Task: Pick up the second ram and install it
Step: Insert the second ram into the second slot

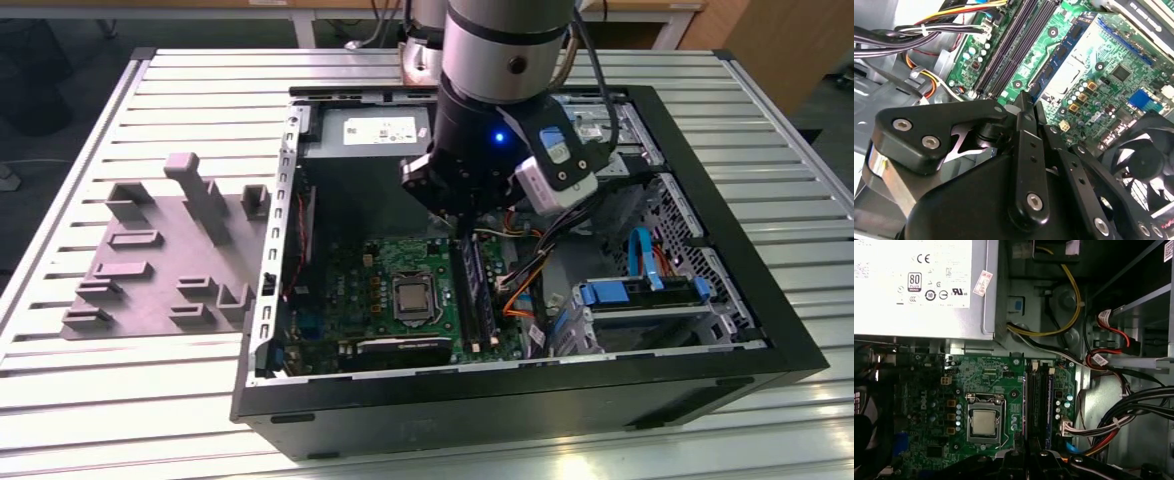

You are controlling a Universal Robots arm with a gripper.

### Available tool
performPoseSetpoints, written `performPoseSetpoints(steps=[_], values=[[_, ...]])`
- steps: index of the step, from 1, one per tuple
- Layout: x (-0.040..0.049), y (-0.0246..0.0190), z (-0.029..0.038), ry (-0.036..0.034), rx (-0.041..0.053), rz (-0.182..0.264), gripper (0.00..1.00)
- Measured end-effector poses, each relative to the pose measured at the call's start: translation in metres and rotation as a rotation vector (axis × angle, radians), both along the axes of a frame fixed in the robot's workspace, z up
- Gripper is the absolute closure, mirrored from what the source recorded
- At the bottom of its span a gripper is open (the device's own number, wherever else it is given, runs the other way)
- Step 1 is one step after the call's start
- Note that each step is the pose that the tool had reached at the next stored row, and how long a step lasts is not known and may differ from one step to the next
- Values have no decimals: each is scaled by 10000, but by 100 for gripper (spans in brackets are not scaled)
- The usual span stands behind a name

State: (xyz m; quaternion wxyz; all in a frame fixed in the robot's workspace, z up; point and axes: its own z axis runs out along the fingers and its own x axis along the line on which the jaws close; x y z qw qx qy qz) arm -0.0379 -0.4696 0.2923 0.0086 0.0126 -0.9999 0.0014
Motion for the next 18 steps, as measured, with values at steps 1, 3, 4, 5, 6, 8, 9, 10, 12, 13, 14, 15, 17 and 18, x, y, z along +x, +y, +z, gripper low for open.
performPoseSetpoints(steps=[1, 3, 4, 5, 6, 8, 9, 10, 12, 13, 14, 15, 17, 18], values=[[1, -1, -18, 0, 0, -1, 86], [3, -3, -54, 0, 0, -3, 86], [4, -4, -72, 0, 0, -4, 86], [5, -6, -90, 0, -1, -7, 86], [6, -10, -107, 0, -1, -13, 86], [6, -29, -129, 1, -2, -51, 86], [6, -39, -139, 1, -1, -75, 86], [6, -49, -145, 1, 0, -109, 86], [5, -62, -157, 1, 0, -197, 86], [8, -64, -173, 0, 3, -229, 86], [12, -67, -188, 1, 1, -249, 86], [15, -68, -205, 2, 0, -264, 86], [20, -68, -240, 2, 0, -273, 86], [24, -68, -258, 2, 0, -276, 86]])
